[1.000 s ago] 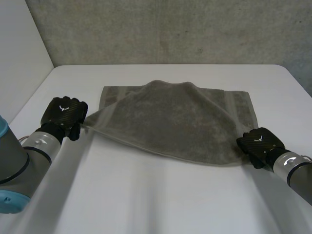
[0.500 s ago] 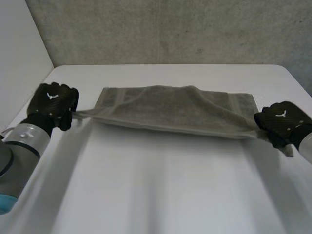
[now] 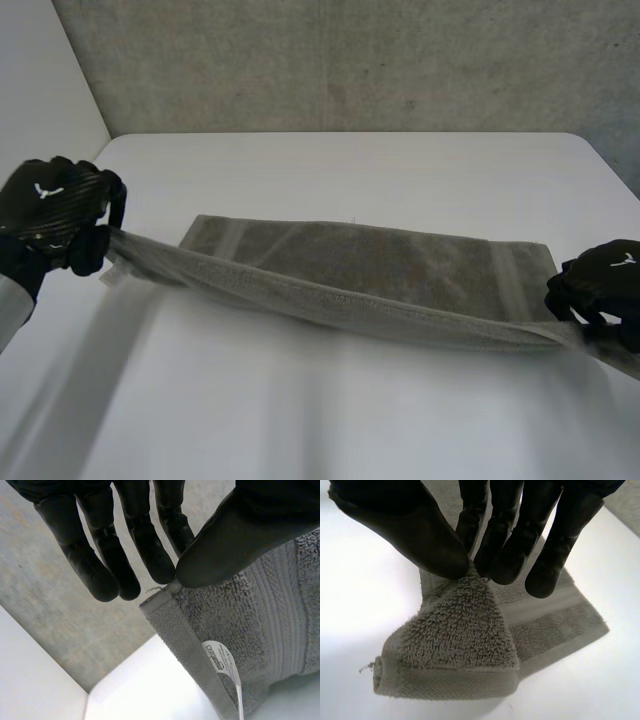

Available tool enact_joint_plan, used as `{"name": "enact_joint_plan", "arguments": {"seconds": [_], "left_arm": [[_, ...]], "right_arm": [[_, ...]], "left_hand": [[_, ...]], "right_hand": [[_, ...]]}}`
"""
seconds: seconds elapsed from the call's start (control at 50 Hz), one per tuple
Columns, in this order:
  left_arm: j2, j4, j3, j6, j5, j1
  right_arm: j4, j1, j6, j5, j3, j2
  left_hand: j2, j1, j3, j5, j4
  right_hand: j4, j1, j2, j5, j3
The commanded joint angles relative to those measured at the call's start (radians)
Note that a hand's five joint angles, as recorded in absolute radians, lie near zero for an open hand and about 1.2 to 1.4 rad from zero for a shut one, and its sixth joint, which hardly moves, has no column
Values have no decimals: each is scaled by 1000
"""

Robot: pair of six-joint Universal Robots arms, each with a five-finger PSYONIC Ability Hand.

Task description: Fold the towel.

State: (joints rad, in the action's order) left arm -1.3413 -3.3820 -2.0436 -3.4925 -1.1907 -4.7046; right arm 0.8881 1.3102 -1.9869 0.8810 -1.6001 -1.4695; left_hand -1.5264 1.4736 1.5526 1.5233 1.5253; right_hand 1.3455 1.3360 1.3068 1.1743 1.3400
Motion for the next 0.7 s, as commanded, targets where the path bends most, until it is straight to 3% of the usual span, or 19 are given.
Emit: {"name": "enact_joint_plan", "arguments": {"seconds": [0.02, 0.06, 0.12, 0.28, 0.5, 0.7], "left_arm": [[-285, -36, 143, 3, -21, 77], [-351, -39, 181, 3, -44, 106], [-540, -37, 340, -3, -156, 184], [-806, -34, 613, -8, -277, 248], [-1028, -43, 885, -8, -398, 291], [-1131, -94, 990, -10, -443, 297]], "right_arm": [[-49, 82, -94, 6, 133, 228], [-58, 110, -128, 15, 187, 282], [-101, 162, -210, 76, 343, 443], [-289, 267, -332, 164, 525, 599], [-700, 366, -400, 288, 554, 664], [-885, 394, -400, 305, 563, 713]], "left_hand": [[130, -77, -156, -302, -129], [130, -77, -156, -302, -129], [130, -77, -156, -302, -129], [130, -77, -156, -302, -129], [130, -77, -156, -302, -129], [130, -77, -156, -302, -129]], "right_hand": [[51, 60, 89, 47, 56], [51, 60, 89, 47, 56], [51, 60, 89, 47, 56], [51, 60, 89, 47, 56], [51, 60, 89, 47, 56], [51, 60, 89, 47, 56]]}}
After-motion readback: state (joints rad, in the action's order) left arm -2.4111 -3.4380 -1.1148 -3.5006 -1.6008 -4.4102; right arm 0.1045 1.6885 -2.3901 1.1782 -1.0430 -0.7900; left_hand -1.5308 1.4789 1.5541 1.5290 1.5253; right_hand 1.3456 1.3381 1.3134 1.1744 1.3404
